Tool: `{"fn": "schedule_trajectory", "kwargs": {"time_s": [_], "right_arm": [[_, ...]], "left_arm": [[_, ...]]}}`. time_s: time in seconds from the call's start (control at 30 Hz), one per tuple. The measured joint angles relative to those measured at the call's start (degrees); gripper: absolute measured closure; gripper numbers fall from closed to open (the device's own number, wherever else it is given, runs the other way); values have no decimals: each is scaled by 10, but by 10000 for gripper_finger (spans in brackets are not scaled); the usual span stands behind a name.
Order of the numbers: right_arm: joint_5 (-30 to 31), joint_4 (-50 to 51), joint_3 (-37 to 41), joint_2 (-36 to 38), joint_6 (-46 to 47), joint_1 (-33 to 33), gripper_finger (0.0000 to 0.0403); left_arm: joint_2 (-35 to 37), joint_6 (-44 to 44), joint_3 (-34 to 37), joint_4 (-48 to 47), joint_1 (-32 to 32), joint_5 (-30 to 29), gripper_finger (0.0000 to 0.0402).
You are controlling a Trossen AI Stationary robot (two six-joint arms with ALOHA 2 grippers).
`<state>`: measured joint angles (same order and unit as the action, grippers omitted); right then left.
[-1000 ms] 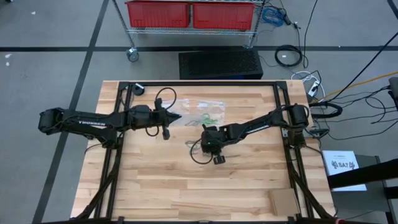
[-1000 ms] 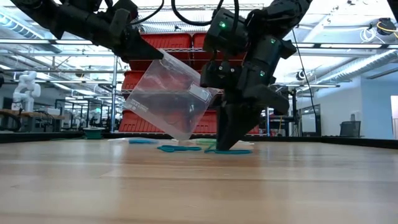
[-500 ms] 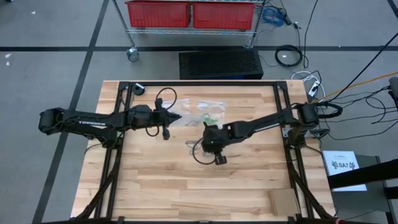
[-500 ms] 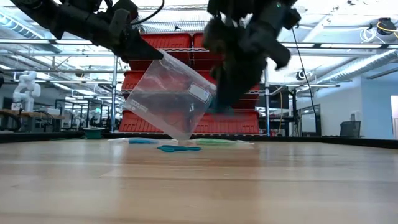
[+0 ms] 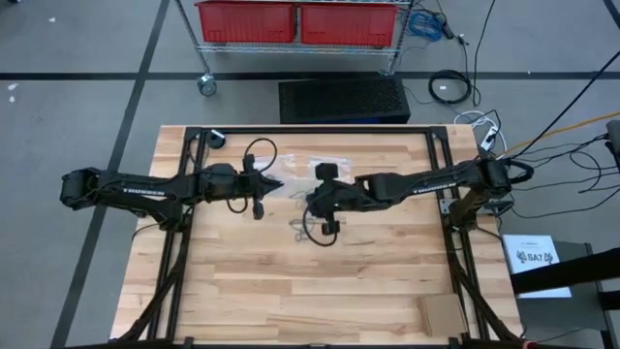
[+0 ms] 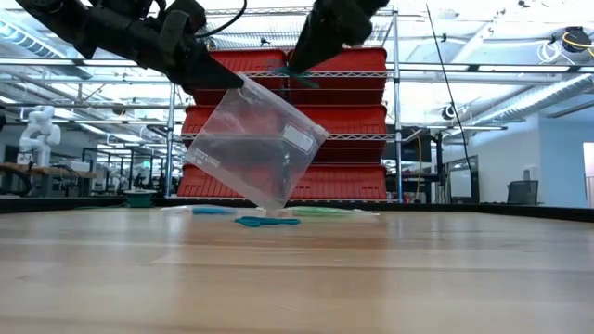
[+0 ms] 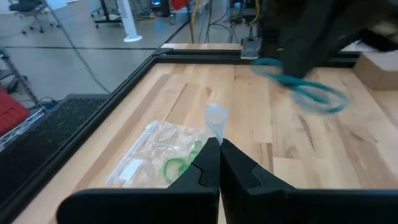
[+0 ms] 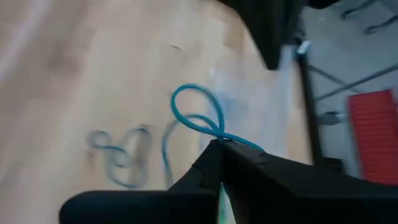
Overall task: Sort rubber bands
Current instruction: Put the blue rubber band into the transparent zip bag
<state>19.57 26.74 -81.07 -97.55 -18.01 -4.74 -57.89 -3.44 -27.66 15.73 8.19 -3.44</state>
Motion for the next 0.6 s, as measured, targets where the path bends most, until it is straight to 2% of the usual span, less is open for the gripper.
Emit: {"fn": "schedule_trajectory", "kwargs": {"time_s": [0.23, 0.6], "right_arm": [[80, -27, 0, -1, -32, 18, 403], [90, -55, 0, -6, -38, 25, 403]], "left_arm": [[0, 0, 0, 0, -1, 5, 401], [0, 1, 0, 2, -1, 17, 401]]}}
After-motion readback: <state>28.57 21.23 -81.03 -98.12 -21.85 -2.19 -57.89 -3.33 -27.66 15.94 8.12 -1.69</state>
